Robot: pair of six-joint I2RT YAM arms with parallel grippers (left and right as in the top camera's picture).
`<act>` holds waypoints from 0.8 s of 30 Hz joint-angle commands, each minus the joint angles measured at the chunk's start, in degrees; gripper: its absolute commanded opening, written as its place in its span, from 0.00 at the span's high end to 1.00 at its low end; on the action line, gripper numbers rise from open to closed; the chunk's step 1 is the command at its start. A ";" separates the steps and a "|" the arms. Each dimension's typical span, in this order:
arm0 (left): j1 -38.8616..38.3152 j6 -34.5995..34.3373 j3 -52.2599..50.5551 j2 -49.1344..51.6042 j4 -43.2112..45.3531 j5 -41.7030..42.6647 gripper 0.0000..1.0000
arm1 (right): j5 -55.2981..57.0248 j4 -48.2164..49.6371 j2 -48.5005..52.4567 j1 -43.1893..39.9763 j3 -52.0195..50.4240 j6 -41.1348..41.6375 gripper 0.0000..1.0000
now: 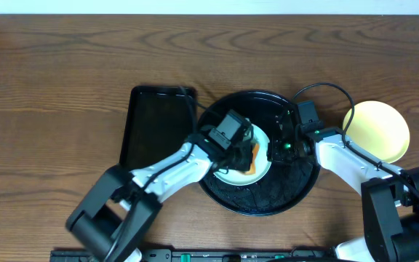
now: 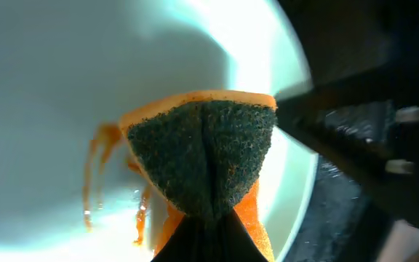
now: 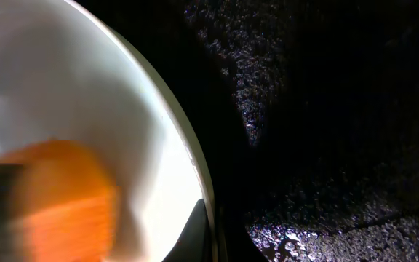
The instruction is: Clean dirty plates on tray and stack at the side
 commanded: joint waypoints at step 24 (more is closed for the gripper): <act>17.73 8.81 1.66 -17.14 -13.07 -8.20 0.92 | 1.77 -1.25 0.98 0.90 -0.72 0.24 0.99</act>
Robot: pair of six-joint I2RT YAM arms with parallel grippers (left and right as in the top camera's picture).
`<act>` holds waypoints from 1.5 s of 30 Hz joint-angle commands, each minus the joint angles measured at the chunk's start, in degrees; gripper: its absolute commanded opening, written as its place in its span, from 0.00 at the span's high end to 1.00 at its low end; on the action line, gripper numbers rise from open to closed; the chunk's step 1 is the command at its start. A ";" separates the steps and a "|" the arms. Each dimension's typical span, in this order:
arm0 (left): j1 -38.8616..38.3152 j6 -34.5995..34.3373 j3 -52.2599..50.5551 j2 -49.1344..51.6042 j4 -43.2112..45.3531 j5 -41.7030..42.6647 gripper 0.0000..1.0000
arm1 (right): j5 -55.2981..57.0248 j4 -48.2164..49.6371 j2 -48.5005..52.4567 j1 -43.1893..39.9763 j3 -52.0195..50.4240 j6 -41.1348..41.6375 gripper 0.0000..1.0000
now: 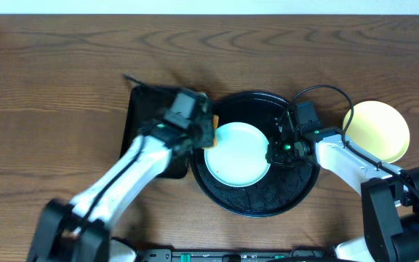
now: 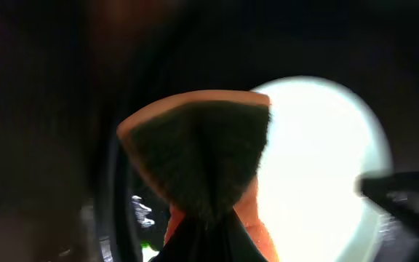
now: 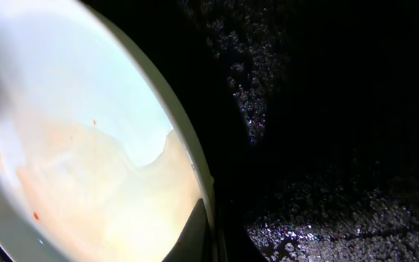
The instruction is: Clean dirty plates on tray and stack at the side
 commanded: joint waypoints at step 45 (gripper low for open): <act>16.35 9.11 -0.02 13.40 -4.24 -1.81 0.92 | 68.67 8.87 -27.82 21.84 2.58 -38.51 0.99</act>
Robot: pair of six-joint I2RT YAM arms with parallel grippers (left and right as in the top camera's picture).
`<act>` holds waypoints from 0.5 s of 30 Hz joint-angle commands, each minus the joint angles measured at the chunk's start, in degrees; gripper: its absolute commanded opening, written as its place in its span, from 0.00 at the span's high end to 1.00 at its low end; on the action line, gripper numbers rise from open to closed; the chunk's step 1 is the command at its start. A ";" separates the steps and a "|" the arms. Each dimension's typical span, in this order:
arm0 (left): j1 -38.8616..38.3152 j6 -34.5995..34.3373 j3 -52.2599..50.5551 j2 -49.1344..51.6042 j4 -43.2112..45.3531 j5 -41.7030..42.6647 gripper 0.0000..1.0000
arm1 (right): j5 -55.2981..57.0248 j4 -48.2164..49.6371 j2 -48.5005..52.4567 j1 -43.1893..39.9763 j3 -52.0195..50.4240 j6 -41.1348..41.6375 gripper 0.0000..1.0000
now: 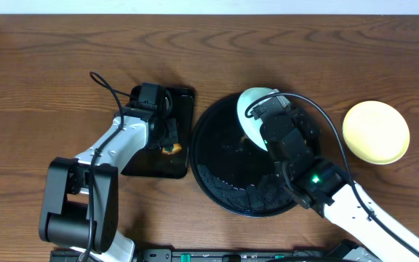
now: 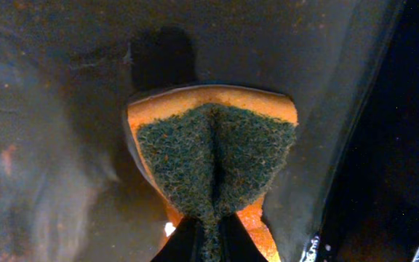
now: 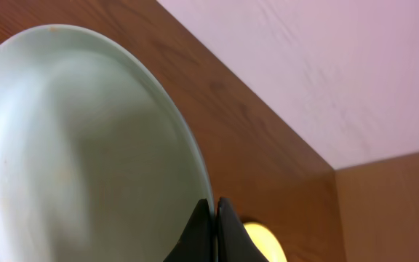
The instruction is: Clean dirty plates on tray and stack at the side
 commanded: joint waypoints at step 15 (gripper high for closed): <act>0.11 2.84 0.98 -5.68 -0.48 6.34 0.92 | -24.98 -21.33 2.82 -11.19 -0.46 45.66 0.99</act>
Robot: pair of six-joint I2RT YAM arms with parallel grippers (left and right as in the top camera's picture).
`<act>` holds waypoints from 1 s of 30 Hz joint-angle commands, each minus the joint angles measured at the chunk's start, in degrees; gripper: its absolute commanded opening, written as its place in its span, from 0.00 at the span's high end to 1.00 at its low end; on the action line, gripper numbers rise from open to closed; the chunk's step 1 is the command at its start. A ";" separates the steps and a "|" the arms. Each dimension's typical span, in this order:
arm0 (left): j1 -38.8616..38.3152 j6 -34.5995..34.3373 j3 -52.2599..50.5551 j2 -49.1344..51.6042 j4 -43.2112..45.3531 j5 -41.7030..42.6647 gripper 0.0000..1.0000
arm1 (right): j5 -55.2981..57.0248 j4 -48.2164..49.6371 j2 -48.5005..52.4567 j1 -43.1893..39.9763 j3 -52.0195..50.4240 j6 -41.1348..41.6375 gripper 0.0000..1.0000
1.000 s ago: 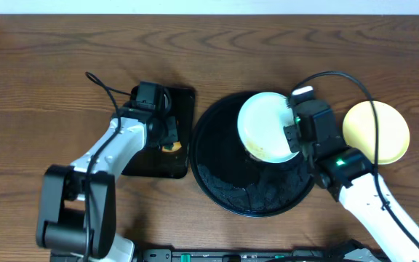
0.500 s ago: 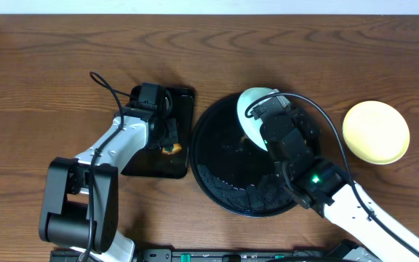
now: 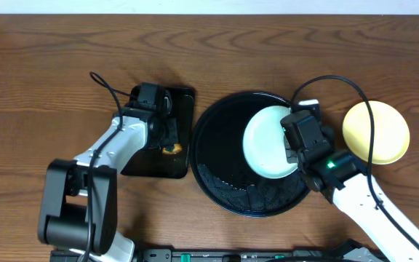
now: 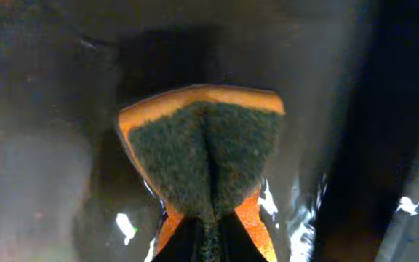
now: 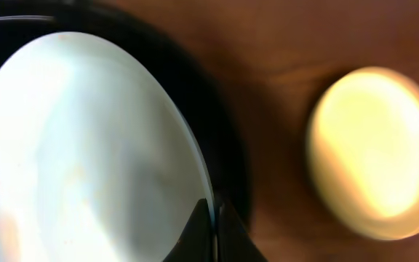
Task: Clean dirty plates on tray and stack at the side
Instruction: 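Scrub the pale green plate again with the sponge in the left gripper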
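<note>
A pale green plate point(image 3: 270, 140) hangs over the right half of the round black tray point(image 3: 224, 178); my right gripper point(image 3: 294, 143) is shut on its rim, seen also in the right wrist view as plate point(image 5: 86, 145) and gripper point(image 5: 213, 218). A yellow plate point(image 3: 376, 132) lies on the table to the right, blurred in the right wrist view point(image 5: 373, 149). My left gripper point(image 3: 167, 138) is shut on an orange sponge with a dark green pad point(image 4: 206, 156), held low over the rectangular black tray point(image 3: 140, 142).
The rectangular tray's floor point(image 4: 42, 145) is wet and shiny. Brown wooden table point(image 3: 49, 65) surrounds both trays. Cables loop from both arms. The right arm's body stretches from the tray to the bottom right corner.
My right gripper has swung the green plate from the round tray's far rim to its right half, nearer the yellow plate. The left gripper and sponge stay over the rectangular tray.
First my left gripper pressed the sponge onto the green plate in the round tray, orange smears on it, while the right gripper held its rim. Then the sponge was at the tray's left edge, later over the rectangular tray. The plate was lifted, now toward the yellow plate.
</note>
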 commanded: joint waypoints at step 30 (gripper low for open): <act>-29.86 -28.04 0.00 -1.66 8.07 4.37 0.93 | -13.92 2.97 17.88 -0.28 -2.73 17.90 0.99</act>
